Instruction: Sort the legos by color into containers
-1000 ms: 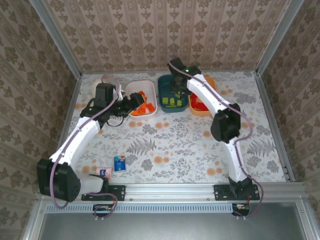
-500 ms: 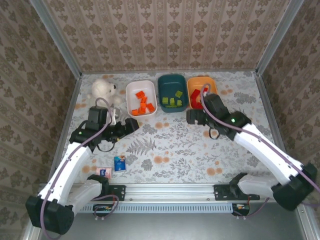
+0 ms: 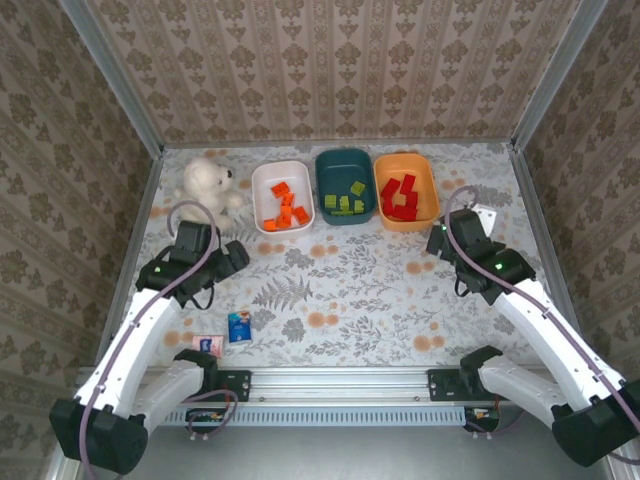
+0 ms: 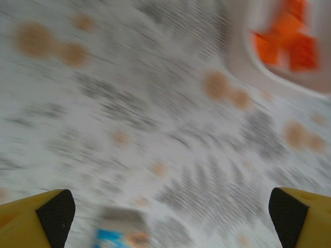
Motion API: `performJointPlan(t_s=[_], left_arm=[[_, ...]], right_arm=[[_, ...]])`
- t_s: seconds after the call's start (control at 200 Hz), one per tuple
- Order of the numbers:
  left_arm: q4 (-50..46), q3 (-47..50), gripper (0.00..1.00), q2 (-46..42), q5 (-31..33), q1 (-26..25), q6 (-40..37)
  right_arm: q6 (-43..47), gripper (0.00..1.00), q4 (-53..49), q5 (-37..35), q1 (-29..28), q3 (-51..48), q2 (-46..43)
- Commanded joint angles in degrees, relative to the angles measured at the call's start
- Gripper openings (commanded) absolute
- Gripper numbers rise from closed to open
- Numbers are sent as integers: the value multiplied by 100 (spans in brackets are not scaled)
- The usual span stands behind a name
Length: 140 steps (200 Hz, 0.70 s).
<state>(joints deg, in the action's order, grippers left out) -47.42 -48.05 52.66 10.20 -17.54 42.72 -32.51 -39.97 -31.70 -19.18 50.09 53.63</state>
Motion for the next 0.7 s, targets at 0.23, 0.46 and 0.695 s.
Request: performJointPlan(t_s=[0.23, 0.46, 0.695], left_arm=[[3635, 1487, 100, 888, 2682, 746, -2769], [6162, 2120, 100, 1851, 909, 1571, -3294], [7494, 1387, 100, 3381, -97, 1822, -4004]], right_arm=[[2159, 100, 4606, -900, 868, -1890, 912], [2479, 100, 6332, 199, 1175, -2163, 2083], [2814, 100, 7524, 1092, 1498, -2020, 3092]])
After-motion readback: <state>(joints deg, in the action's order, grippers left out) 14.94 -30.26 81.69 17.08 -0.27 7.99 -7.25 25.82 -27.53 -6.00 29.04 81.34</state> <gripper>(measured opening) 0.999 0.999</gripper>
